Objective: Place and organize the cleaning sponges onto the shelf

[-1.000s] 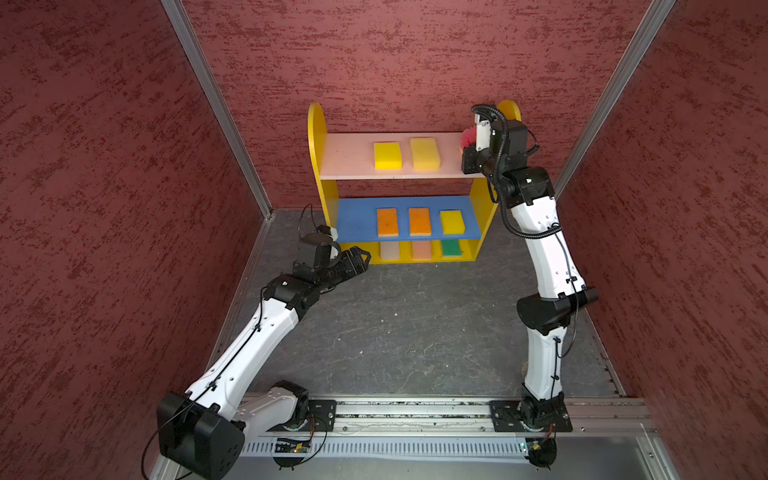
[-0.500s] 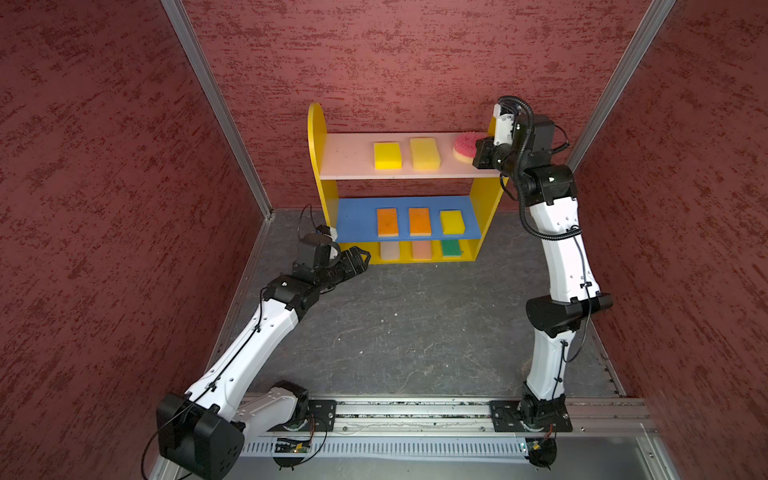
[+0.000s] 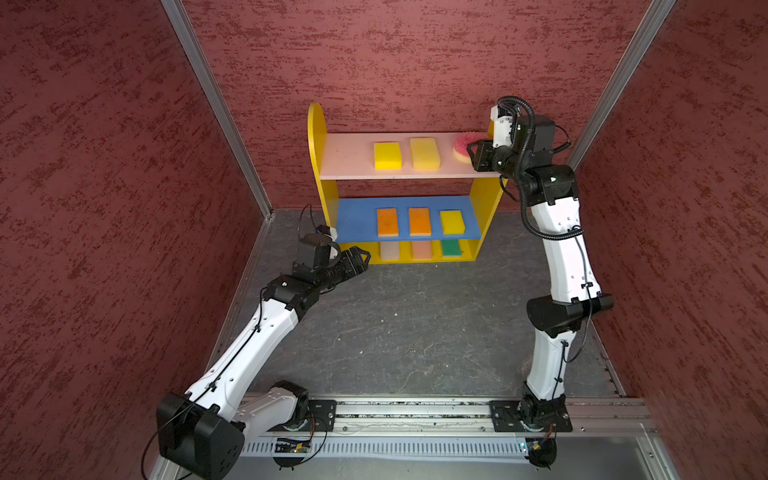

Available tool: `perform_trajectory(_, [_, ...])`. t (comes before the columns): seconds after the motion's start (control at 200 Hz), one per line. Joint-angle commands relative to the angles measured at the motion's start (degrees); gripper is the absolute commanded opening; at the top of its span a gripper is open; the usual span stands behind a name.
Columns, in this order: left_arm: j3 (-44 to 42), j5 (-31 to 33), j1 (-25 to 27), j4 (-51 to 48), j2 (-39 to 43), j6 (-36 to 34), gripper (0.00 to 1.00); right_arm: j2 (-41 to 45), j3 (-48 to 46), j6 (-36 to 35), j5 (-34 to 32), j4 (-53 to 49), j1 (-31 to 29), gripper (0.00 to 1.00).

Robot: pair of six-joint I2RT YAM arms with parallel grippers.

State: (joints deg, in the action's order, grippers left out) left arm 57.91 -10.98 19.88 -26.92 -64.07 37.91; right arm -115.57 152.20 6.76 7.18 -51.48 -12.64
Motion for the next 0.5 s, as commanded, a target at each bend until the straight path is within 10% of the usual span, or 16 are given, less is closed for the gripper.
perform_trajectory(0.0, [-0.4,-1.2,-0.2,1.5,-0.4,0.5,0.8,0.7,0.5,-2.3,-2.3,-1.9,0.0,0.44])
perform_trajectory(0.491, [0.1,-0.7,0.2,1.6,-1.6,0.7,0.8,-0.9,-0.2,-3.4,-6.2,1.6,-0.4,0.45])
